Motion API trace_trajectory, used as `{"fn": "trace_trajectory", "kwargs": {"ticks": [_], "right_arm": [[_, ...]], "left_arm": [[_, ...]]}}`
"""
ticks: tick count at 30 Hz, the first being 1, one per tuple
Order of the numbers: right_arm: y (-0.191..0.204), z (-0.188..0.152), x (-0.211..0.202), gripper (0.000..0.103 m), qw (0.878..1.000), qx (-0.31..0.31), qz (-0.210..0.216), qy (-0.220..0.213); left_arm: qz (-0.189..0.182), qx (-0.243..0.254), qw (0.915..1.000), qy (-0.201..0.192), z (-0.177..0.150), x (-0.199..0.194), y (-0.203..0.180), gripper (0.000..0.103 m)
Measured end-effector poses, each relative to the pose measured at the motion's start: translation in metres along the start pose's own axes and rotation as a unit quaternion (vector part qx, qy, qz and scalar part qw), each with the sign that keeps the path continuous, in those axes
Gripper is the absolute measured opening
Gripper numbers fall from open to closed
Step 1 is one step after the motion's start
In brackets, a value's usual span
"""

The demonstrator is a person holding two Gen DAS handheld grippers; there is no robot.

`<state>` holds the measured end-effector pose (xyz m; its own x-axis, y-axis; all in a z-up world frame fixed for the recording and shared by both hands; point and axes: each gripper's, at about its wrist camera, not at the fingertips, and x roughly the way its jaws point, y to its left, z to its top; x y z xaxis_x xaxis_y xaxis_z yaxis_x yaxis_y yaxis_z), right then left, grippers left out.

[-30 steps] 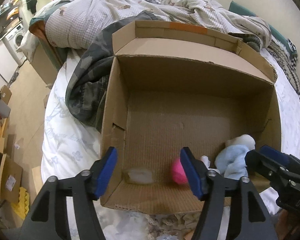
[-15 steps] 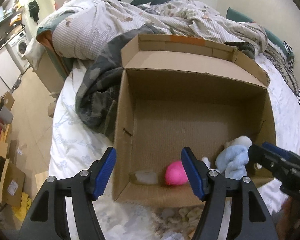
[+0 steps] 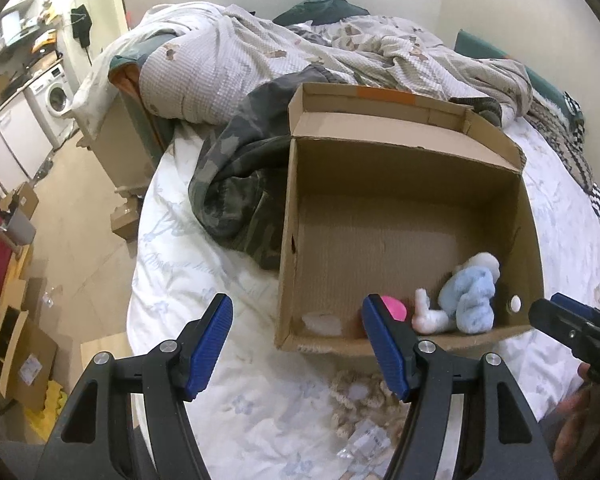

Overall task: Organize soft objects
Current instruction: 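Lift both open tools out of the box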

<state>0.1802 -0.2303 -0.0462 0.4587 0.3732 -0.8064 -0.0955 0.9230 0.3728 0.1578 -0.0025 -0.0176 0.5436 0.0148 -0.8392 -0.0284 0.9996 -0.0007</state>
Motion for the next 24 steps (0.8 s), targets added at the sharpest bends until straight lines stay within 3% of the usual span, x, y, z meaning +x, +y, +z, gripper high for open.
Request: {"fn": "trace_trajectory", "kwargs": {"ticks": [7,10,14,24], "right_arm": [[-0.009,-0.016,-0.012,0.103,1.000,-0.013,-0.007,-0.017],[-0.013,-0.024,-0.013,0.103,1.000,-0.002,-0.001,-0.004],[-0.011,-0.033,-0.010,0.103,1.000,-0.008,-0.011,0.013],[-0.009,-0.045,0.006,0.103,0.998,-0.005,-0.030,0.053]], "left_arm": [[-0.004,-0.025,0.9997,-0.002,-0.013,-0.004,0.015,0.064],[-0.007,-0.029,0.9995,-0.004,-0.020,-0.006,0.017,0.064],[0.011,-0.042,0.9990,0.008,-0.028,-0.005,0.022,0.064],[0.003,-0.067,0.9952,0.071,-0.037,0.015,0.027,0.064]]}}
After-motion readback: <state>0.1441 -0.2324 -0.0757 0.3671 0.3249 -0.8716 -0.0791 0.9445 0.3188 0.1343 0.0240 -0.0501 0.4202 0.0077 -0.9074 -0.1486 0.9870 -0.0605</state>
